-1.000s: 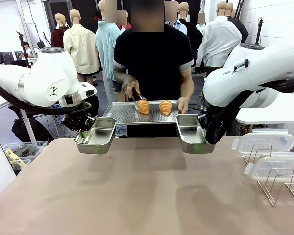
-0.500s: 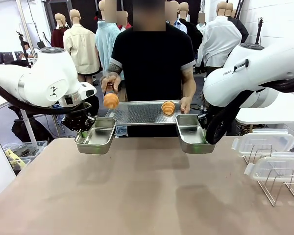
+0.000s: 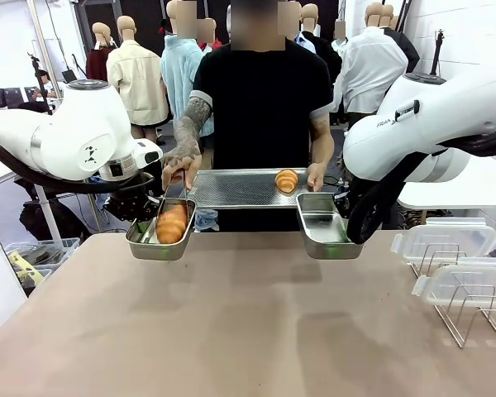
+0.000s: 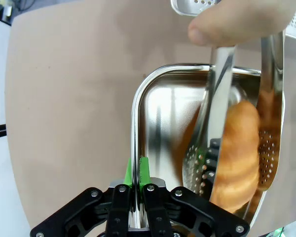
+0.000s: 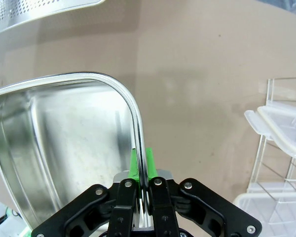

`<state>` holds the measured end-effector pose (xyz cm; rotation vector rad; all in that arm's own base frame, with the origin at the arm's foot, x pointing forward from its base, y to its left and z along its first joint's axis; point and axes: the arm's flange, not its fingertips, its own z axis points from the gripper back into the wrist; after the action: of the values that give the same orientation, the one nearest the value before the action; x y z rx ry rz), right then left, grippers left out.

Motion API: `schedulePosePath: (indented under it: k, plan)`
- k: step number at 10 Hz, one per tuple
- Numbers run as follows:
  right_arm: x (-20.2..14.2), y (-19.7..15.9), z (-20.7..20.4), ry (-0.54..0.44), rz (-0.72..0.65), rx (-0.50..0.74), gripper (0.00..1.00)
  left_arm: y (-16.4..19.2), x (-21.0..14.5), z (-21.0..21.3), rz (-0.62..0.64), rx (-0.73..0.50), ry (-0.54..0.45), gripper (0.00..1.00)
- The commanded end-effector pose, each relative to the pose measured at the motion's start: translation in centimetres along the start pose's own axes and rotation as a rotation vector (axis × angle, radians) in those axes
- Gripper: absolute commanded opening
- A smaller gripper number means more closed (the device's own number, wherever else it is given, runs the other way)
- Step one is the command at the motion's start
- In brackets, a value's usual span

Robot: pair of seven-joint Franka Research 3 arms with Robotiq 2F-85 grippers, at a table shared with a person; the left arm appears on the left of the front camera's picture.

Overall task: Place the bread in airtight containers.
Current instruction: Once an object is inside an Airtight Container , place the container in the center of the table.

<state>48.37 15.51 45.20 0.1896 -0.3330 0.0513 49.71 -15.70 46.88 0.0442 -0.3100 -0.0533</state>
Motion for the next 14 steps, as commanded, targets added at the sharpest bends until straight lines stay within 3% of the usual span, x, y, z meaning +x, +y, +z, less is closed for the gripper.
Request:
schedulePosePath:
  k: [1,14]
  plan:
    - [-0.27,-0.22,0.18,-0.019,0.01,0.001,0.0,0.24,0.12,0.31,-0.012,0.008,-0.021,0.0]
    - [-0.27,-0.22,0.18,-0.019,0.01,0.001,0.0,0.24,0.12,0.31,-0.012,0.008,-0.021,0.0]
